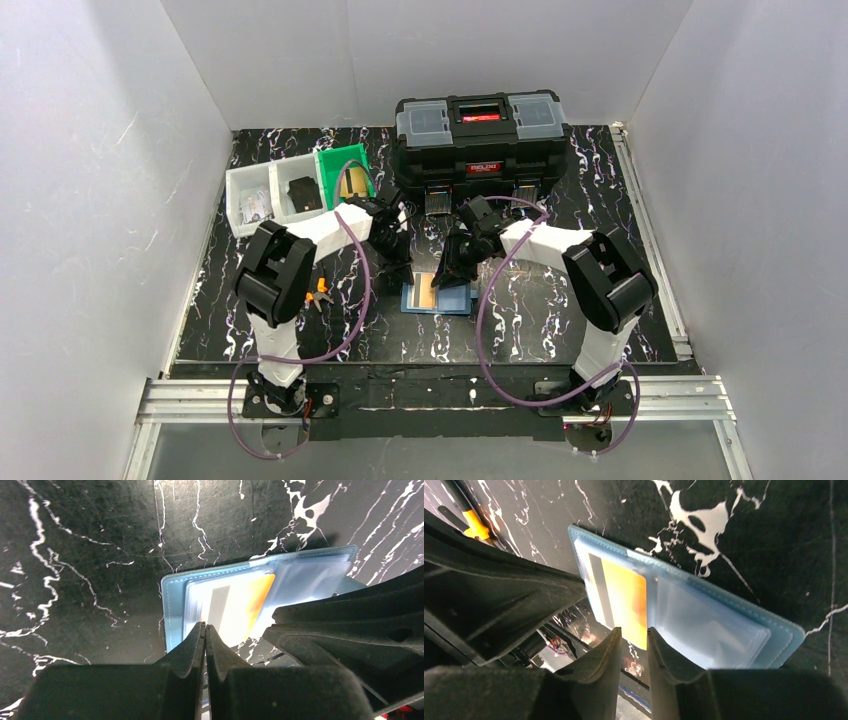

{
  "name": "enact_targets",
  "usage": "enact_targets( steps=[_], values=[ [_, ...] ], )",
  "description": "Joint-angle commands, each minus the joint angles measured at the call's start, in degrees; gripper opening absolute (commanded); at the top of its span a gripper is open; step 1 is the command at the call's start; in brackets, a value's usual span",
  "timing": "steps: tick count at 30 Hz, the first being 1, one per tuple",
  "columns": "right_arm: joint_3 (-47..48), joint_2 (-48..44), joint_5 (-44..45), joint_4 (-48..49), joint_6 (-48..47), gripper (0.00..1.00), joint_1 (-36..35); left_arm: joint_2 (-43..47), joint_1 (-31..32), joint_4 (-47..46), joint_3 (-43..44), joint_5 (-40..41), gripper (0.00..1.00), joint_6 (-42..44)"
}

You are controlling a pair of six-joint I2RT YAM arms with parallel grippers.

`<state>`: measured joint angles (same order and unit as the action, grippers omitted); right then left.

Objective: Take the credit cards out of the card holder
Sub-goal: Remove the credit card from the card holder.

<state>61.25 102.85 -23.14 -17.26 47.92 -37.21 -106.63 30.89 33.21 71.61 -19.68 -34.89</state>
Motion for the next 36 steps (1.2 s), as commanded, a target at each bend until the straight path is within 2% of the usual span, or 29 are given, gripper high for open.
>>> enact_targets(
  steps=[1,12,19,26,36],
  values=[
    [-0.35,2.67,-1.50,2.50,0.25,0.32,0.45,-1.16,1.49,-0.07,-0.78,0.63,0.00,0.25],
    [-1.78,5.51,-3.65,5.64,0.26,0.33,0.65,-3.47,5.93,0.48,-1.79,4.56,0.00,-2.91],
    [-5.96,3.27,-6.34,9.48,1.05,0.33,2.42,-3.69,6.28,1.38,-2.44,7.85,0.00,-4.81],
    [-14.12,1.37,-14.41,21.64,3.56,0.33,6.51,-4.53,6.22,1.44,-2.84,8.62,0.00,-6.08],
    [-20.29,3.06,-21.71,38.08,11.87,0.30,8.09,-5.15,6.28,1.24,-3.07,8.08,0.00,-6.51]
  ],
)
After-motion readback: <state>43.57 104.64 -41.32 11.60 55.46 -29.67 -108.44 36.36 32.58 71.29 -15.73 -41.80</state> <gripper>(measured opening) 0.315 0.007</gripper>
